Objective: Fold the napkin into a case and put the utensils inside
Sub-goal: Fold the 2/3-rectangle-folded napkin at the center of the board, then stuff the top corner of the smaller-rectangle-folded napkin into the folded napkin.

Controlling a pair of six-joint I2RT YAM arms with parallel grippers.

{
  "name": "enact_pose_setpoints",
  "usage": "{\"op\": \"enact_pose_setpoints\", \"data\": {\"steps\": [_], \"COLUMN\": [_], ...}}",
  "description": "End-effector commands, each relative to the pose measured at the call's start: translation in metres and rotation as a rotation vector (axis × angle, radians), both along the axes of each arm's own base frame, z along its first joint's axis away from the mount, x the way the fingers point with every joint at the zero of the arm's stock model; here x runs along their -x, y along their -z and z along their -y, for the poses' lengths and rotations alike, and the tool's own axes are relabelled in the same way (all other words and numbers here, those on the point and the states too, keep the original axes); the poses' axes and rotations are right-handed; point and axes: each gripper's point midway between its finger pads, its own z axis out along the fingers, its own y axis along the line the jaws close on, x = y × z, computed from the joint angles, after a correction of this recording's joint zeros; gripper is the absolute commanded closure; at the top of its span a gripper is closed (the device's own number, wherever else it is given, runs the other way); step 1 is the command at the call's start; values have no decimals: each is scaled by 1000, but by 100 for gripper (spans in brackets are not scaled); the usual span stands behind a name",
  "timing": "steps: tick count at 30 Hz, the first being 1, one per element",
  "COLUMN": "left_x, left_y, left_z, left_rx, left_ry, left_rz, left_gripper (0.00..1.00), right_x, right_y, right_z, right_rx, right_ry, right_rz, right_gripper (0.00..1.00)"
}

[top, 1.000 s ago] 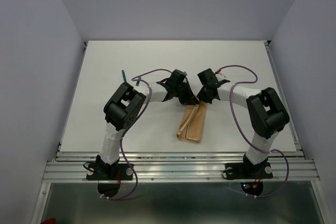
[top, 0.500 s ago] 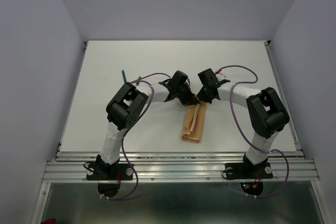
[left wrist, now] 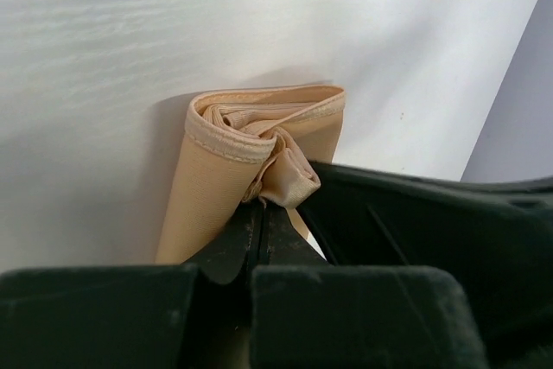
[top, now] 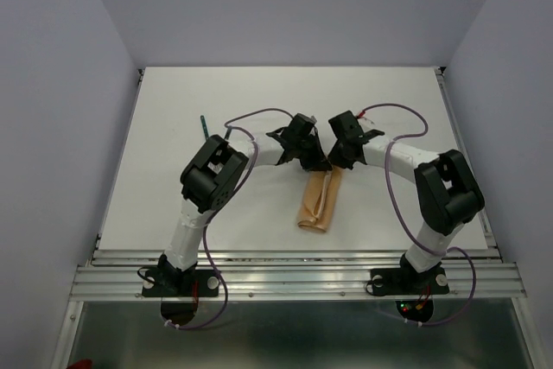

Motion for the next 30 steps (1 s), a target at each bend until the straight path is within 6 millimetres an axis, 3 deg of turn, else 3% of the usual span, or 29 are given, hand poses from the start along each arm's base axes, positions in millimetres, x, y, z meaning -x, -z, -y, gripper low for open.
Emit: {"op": "enact_pose_setpoints", "data": {"steps": [1,5,9,16,20,27,30], "left_x": [2,-1,0,3,10,38,40], "left_y": [2,2,-1,-2,0,14,11], "left_z": [10,15,19,26,27,25,21], "left_rx": [-10,-21,-21,-29,-28,-109,-119], "left_ry": [166,219,297,485,569,748,755], "left_rz": [103,128,154,200,227,260,286], "left_gripper": [100,100,100,100,100,100,100], "right_x": [3,3,8,37,65,82,81], "right_y": [-32,-56,-65,-49,-25,-25,-33], "right_z": [5,16,33,66,81,74,62], "right_rx": [22,72,147,255,233,181,151], "right_ry": [-59,-96,-131,-144,-109,-189,-285], "right_rz": [65,139,166,112,47,52,77], "right_gripper": [86,76,71,67,68,72,73]}}
